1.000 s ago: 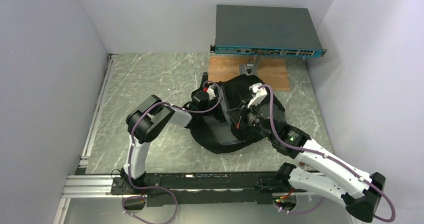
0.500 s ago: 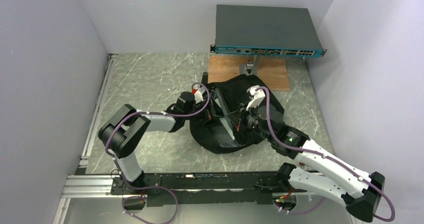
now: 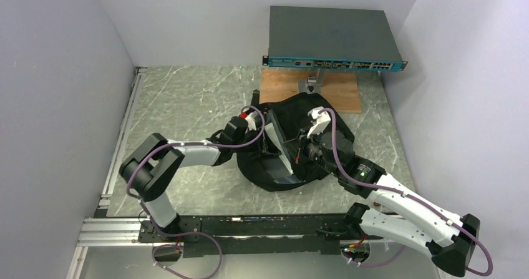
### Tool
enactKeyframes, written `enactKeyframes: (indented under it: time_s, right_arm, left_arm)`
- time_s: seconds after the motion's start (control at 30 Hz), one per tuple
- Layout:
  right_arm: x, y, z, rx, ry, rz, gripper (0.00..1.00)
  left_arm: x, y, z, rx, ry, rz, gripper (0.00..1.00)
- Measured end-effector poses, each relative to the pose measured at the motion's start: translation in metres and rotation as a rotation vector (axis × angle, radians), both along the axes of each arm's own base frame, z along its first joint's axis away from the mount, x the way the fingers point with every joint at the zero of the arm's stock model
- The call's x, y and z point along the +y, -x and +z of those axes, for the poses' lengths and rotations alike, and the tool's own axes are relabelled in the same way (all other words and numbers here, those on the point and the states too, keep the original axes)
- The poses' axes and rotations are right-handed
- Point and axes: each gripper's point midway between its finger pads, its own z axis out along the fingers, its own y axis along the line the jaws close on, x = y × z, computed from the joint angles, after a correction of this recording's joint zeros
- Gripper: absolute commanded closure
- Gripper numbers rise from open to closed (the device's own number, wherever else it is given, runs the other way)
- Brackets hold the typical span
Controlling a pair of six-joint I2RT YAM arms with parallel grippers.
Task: Pack the student bag
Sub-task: Place the book in the student bag.
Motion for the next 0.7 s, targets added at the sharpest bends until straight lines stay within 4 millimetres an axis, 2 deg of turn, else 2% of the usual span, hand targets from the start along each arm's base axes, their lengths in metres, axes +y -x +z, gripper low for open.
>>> enactKeyframes:
  time_s: [0.2, 0.3, 0.4, 0.6, 0.7]
  right_arm:
    - [0.001, 0.000, 0.000, 0.002, 0.001, 0.004, 1.00]
    - [0.001, 0.001, 0.000, 0.001, -0.001, 0.006, 1.00]
    - [0.002, 0.000, 0.002, -0.004, -0.008, 0.009, 1.00]
    - [0.005, -0.002, 0.002, -0.007, -0.014, 0.013, 1.00]
    - [0.008, -0.003, 0.000, -0.004, -0.013, 0.016, 1.00]
  left_arm:
    - [-0.014, -0.016, -0.037, 0.041, -0.068, 0.007, 0.80]
    - [-0.020, -0.018, -0.044, 0.064, -0.074, -0.002, 0.88]
    - [-0.037, -0.022, -0.036, 0.052, -0.060, -0.016, 0.90]
    - [-0.080, -0.037, 0.005, -0.036, 0.020, -0.058, 0.90]
    - [-0.084, -0.039, 0.009, -0.044, 0.036, -0.061, 0.90]
